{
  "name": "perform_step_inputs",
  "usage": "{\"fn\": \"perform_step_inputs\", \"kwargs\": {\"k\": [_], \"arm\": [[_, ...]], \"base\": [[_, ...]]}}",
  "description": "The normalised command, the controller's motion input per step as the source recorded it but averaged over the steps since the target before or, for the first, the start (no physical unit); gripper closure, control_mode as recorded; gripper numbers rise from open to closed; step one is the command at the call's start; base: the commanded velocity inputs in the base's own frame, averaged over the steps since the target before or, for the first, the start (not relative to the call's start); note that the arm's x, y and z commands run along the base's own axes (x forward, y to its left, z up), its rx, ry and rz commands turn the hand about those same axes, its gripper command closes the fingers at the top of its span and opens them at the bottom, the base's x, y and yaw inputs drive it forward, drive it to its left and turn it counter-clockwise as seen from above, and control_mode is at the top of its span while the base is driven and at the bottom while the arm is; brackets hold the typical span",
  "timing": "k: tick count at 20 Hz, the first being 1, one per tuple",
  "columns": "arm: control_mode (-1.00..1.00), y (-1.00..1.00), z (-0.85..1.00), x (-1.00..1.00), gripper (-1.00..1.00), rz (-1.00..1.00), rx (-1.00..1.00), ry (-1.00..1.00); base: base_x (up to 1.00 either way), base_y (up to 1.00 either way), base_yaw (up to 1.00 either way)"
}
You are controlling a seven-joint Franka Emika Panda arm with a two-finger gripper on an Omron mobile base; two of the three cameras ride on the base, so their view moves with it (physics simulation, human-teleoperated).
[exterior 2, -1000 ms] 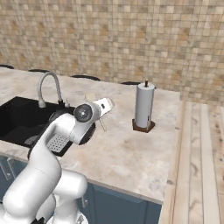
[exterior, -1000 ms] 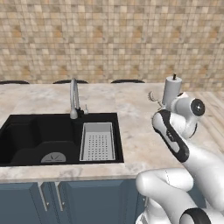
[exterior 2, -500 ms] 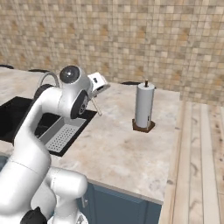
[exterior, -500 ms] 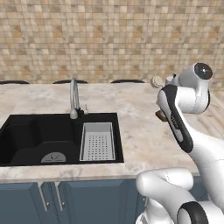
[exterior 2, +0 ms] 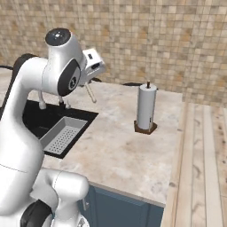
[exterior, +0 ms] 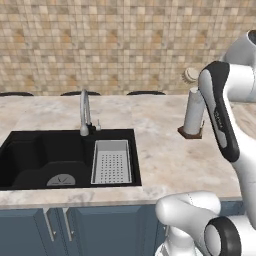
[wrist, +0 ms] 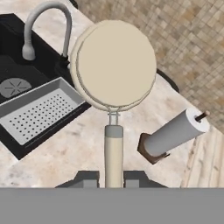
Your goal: Grab the spray bottle from the cabinet, then place it next to the cutting board for sanitizing. Then grab the dish brush from the countertop next to the sink and place it next to the cutting board.
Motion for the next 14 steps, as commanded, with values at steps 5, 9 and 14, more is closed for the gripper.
{"fn": "perform_step_inputs", "kwargs": {"k": [5,9,14], "arm": [[-1.00,0.15,0.02,-0.74,1.00,-0.09,0.11,-0.12],[-1.00,0.29,0.00,-0.55,1.00,-0.09,0.10,-0.13],[-1.00,0.14,0.16,-0.35,1.00,-0.10,0.02,-0.06]], "base": [[0.00,0.00,0.00],[0.00,0.00,0.00],[0.00,0.00,0.00]]}}
